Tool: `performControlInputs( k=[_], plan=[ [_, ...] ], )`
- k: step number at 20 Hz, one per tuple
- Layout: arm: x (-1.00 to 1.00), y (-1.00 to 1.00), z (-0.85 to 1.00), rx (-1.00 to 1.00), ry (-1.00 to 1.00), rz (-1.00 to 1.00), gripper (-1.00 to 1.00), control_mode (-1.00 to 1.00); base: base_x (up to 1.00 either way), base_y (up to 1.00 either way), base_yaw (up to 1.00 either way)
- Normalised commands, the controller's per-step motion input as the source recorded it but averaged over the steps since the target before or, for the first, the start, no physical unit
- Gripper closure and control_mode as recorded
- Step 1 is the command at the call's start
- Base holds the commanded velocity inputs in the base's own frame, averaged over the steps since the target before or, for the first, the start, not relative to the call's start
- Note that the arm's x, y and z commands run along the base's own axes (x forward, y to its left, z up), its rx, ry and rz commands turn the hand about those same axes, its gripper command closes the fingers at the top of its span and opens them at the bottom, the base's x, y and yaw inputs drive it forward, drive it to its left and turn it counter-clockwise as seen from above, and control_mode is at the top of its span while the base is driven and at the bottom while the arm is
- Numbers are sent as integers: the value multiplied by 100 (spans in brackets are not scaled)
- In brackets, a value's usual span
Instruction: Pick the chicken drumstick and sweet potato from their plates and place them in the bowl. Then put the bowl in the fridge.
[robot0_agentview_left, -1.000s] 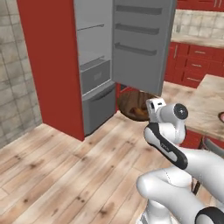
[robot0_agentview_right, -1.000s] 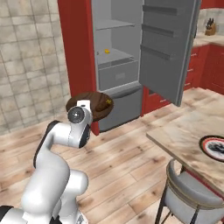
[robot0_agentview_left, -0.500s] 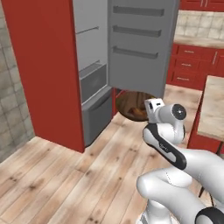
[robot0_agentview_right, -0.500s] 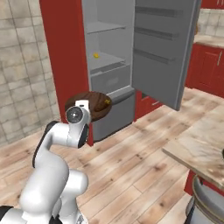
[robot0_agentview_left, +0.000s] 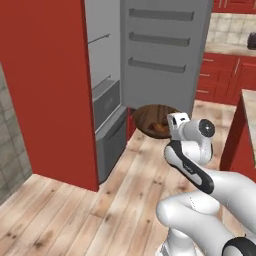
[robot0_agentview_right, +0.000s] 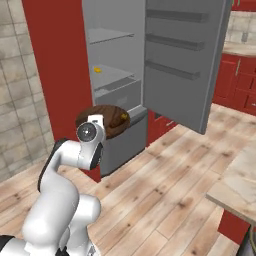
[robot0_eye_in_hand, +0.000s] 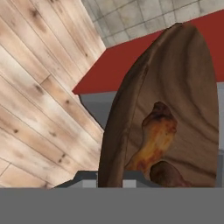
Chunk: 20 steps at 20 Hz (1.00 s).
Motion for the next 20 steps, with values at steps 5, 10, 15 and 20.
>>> performControlInputs(
  k=[5,10,15,20],
  plan=[
    [0,0,0,0,0,0,100,100,82,27,-18],
    [0,0,0,0,0,0,100,100,76,15,-24],
    [0,0,0,0,0,0,100,100,76,13,-22],
    [0,0,0,0,0,0,100,100,80,4,-9]
  ],
)
